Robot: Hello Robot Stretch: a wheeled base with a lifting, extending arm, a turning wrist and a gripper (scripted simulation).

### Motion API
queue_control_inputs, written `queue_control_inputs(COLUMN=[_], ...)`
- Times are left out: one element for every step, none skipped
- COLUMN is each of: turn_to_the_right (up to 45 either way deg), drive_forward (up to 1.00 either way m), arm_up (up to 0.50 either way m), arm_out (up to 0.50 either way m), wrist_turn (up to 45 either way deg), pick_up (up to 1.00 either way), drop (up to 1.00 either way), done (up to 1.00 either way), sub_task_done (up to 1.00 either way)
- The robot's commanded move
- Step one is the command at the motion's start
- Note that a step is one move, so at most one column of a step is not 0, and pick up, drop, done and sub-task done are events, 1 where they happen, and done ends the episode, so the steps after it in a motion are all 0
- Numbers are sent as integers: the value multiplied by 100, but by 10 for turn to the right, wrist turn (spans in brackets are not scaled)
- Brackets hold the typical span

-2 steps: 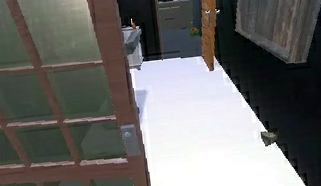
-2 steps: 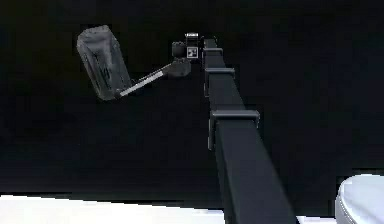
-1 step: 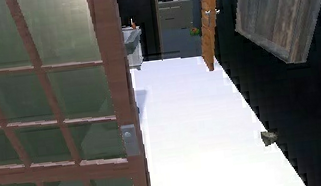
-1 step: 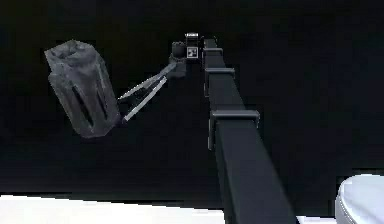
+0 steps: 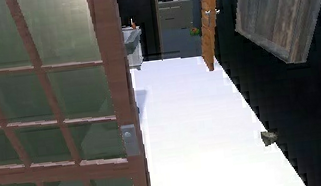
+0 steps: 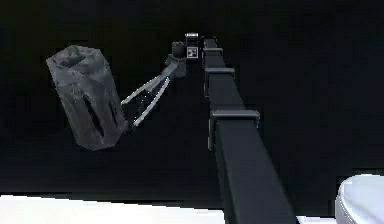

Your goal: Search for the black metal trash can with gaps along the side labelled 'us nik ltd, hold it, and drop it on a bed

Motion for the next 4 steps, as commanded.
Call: queue_control_inputs(turn_to_the_right=[0,180,0,240], drive_forward=[0,0,100,0], arm_up=[0,0,0,0], arm_out=[-48,0,0,0], wrist_turn=[0,0,0,0], pick_up=[0,0,0,0], drop=[0,0,0,0], done=[0,0,0,0], sub_task_done=[0,0,0,0])
